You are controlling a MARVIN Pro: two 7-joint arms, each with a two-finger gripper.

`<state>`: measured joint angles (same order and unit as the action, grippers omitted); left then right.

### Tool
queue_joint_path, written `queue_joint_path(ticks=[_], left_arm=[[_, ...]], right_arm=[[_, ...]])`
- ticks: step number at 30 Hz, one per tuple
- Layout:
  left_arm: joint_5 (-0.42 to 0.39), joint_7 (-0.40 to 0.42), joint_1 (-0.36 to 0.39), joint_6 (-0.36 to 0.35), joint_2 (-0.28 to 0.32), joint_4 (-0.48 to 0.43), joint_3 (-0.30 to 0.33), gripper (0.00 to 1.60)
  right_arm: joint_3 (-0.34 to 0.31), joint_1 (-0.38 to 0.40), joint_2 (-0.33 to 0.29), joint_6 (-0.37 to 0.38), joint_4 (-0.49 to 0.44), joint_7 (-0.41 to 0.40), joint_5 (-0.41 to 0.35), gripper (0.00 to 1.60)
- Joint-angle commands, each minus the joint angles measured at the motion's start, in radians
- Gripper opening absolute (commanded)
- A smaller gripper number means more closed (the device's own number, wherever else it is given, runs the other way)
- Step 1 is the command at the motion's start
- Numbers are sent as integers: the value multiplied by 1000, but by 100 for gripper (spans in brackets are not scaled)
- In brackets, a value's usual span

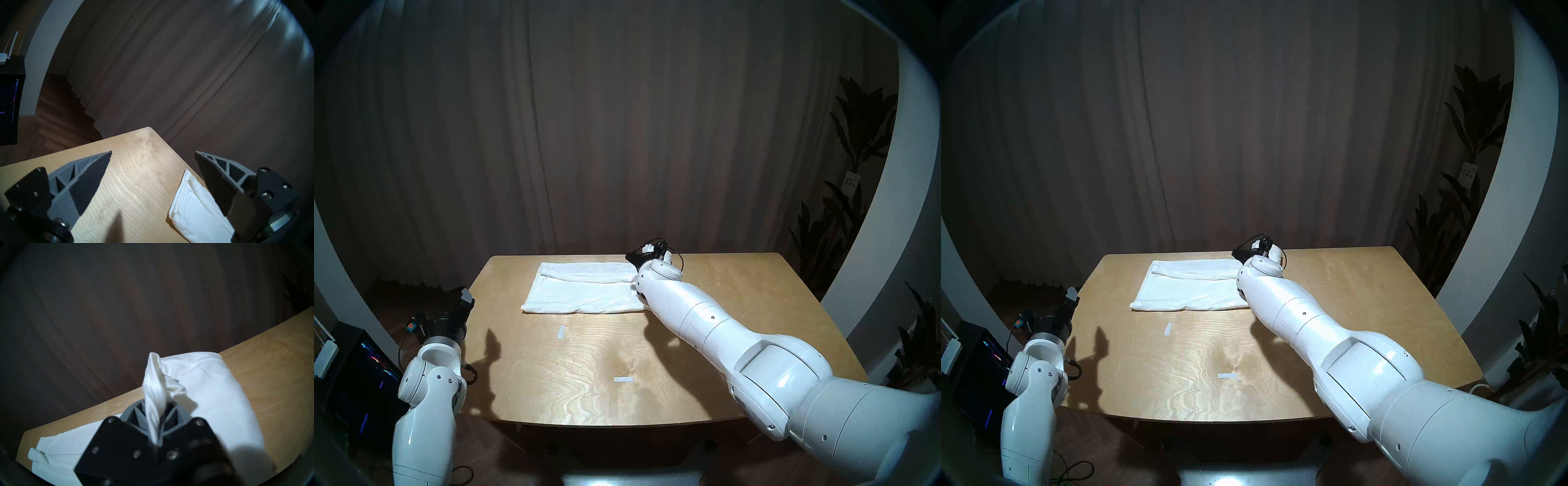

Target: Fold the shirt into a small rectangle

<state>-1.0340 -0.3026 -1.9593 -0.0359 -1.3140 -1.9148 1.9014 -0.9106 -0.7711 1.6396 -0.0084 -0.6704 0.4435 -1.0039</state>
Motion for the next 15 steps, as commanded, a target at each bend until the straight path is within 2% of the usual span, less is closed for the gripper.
queue_joint_path(ticks=[1,4,7,15], left_arm=[[-4,4,-23,20,-6,-30,39,160],[-5,6,-31,21,-8,-32,50,160],[-5,7,-42,22,-11,-35,67,160],[-8,14,-56,21,-13,-35,95,160]], right_arm=[[-16,85,114,-23,44,4,-36,0],[-22,92,135,-30,72,5,-48,0],[-52,83,175,-88,117,-14,-81,0],[-100,71,244,-172,180,-57,-143,0]])
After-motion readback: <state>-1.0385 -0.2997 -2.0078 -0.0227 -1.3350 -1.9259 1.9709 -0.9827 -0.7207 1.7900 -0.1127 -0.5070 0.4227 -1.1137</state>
